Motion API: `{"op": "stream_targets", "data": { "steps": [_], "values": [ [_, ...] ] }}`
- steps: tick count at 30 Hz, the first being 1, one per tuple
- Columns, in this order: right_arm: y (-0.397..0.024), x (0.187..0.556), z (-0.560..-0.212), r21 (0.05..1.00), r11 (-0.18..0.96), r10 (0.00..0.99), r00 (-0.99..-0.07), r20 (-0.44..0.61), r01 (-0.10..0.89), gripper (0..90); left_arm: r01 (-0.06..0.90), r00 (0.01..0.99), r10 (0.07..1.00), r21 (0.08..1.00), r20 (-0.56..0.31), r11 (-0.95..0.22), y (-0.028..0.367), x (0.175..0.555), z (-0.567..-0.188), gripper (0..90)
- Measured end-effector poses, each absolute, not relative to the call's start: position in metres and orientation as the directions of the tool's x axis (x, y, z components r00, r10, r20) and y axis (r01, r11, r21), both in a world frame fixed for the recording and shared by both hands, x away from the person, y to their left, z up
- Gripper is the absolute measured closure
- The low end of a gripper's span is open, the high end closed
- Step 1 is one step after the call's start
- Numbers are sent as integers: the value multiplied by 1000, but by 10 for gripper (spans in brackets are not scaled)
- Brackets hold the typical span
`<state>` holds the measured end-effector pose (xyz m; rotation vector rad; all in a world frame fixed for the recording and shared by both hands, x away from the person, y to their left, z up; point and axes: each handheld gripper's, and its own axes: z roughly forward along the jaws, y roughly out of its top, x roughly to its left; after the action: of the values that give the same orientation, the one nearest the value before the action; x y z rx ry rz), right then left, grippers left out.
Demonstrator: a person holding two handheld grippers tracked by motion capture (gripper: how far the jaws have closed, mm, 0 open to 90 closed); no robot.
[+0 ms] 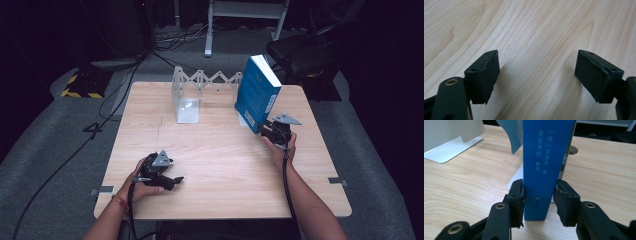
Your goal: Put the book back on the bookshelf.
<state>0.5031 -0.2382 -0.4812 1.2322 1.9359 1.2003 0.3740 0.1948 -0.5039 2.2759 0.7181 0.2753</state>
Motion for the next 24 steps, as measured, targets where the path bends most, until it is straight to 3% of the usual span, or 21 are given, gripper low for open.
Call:
{"op": "stream_targets", "data": {
  "steps": [6, 24],
  "values": [
    [-246, 491, -470, 886, 237, 887, -460, -30, 399, 592, 416, 821, 571, 698, -13, -583, 195, 374, -504, 205],
    [-270, 457, -434, 818, 437, 757, -644, -109, 374, 330, 420, 819, 574, 696, -13, -582, 194, 374, -504, 199]
  ]
}}
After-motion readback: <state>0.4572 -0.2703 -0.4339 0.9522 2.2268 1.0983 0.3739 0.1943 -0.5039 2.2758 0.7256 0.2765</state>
